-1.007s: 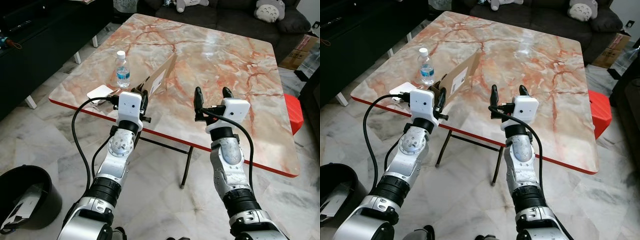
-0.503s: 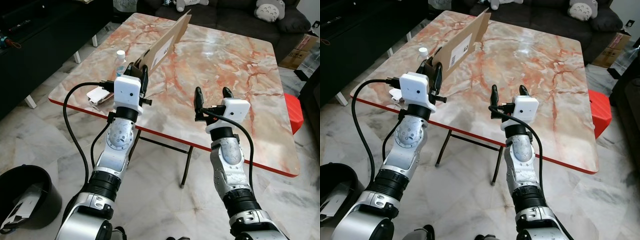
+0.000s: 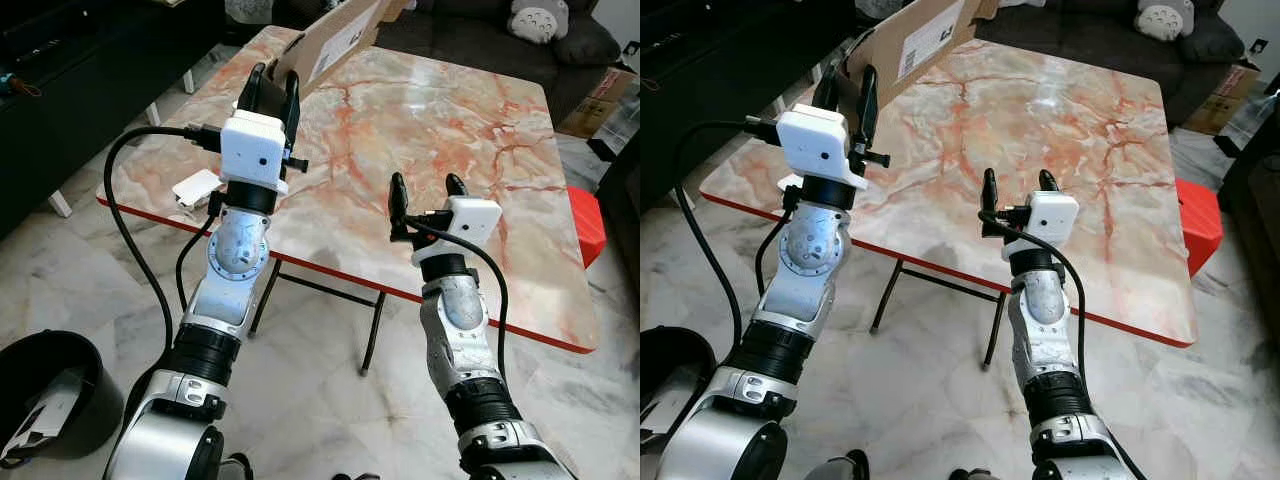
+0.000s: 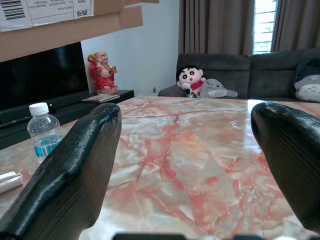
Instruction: Picking trash to rubbish bin
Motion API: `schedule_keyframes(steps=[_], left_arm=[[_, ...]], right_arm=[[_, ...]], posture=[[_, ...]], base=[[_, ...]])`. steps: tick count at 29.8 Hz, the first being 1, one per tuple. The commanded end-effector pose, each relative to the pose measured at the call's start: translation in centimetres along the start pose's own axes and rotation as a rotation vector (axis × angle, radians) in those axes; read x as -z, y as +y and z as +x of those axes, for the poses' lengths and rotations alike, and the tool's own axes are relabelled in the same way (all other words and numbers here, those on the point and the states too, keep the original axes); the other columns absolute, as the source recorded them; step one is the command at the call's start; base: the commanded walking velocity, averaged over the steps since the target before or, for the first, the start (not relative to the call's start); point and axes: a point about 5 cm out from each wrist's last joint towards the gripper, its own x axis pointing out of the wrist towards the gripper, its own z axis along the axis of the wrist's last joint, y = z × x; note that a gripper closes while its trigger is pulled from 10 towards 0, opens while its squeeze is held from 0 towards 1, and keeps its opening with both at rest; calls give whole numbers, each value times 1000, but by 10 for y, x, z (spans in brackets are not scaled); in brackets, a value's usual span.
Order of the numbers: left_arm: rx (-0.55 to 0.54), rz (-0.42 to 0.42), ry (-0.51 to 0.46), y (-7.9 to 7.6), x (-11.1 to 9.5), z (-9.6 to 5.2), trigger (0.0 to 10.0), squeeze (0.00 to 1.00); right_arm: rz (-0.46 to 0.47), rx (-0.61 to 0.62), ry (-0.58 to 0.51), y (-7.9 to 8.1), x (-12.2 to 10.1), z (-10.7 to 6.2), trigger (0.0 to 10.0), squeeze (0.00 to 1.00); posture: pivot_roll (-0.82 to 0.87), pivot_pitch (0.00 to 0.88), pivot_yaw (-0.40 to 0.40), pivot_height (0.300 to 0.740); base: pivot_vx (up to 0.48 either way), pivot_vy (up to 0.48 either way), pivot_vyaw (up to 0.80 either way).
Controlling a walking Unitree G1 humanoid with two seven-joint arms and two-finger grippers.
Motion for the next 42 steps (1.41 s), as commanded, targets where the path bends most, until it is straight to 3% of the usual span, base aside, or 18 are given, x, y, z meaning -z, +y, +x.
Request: schedule_keyframes(steps=[1, 10, 13, 20, 27, 32, 42], left_arm=[[6, -6, -46, -3, -9, 3, 10000, 0], [2, -35, -4, -4, -2, 0, 10000, 0], [-5, -78, 111, -5, 16, -7, 10000, 0], [-12, -83, 180, -5, 28, -17, 10000, 0], [4, -148, 369, -11, 58, -46, 10000, 0], [24, -123, 449, -12, 72, -63, 10000, 0], [20, -130, 422, -11, 68, -61, 10000, 0]], right_arm=[[2, 20, -27, -5, -4, -1, 10000, 0], [2, 20, -31, -5, -5, -1, 10000, 0], [2, 19, -31, -5, -5, 0, 10000, 0], [2, 21, -34, -5, -6, 0, 10000, 0], [2, 23, -36, -5, -6, 0, 10000, 0], [-2, 26, -30, -6, -5, -1, 10000, 0], [-14, 37, -25, -10, -5, -1, 10000, 0]], posture=[[97, 122, -128, 740], [97, 121, -129, 740], [98, 119, -129, 740], [96, 120, -128, 740], [95, 121, -127, 740], [91, 121, -126, 740], [91, 124, -126, 740]], base=[[0, 0, 0], [0, 0, 0], [0, 0, 0], [0, 0, 0], [0, 0, 0], [0, 0, 0], [0, 0, 0]])
